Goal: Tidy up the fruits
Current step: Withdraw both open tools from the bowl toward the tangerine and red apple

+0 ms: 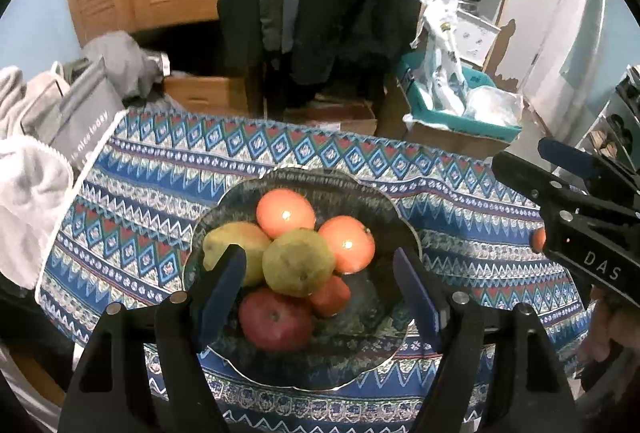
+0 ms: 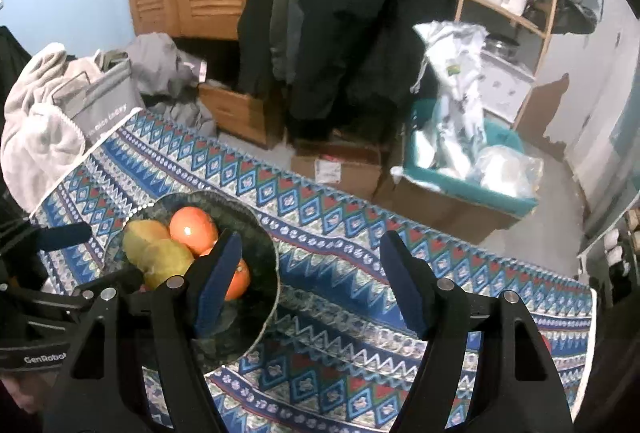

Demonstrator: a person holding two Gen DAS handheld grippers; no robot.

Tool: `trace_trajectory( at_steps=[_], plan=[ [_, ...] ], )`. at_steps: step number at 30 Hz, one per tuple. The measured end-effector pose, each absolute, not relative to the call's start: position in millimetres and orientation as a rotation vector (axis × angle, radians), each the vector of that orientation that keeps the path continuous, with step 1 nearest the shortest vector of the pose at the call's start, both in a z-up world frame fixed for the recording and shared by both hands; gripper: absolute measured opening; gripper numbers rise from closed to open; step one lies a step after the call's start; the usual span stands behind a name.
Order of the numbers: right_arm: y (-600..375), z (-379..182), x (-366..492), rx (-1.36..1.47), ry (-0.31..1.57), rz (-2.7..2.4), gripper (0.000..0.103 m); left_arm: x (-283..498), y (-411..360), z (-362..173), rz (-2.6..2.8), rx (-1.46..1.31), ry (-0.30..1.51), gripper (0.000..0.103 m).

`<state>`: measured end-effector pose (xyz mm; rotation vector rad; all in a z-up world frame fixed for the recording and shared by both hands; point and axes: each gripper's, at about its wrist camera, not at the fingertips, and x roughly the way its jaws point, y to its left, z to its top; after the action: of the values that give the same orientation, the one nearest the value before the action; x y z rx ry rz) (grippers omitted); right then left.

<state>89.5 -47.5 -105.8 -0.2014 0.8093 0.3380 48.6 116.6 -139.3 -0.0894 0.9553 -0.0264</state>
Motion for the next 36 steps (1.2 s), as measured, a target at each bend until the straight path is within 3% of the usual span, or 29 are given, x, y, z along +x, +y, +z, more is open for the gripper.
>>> trace_trajectory(
  at_steps=[10,36],
  plan=[
    [-74.4,-81.6,73.8,-0.195,0.747,0.287,0.076,37.8,88.5,-115.5,-0.059,-0.019,0.881,0.086],
    [-167.3,-51.4,35.2,-0.13,0.666,0.136,0.081,23.8,19.2,-81.6,-0.152,0.067,0.801,0.087]
  ],
)
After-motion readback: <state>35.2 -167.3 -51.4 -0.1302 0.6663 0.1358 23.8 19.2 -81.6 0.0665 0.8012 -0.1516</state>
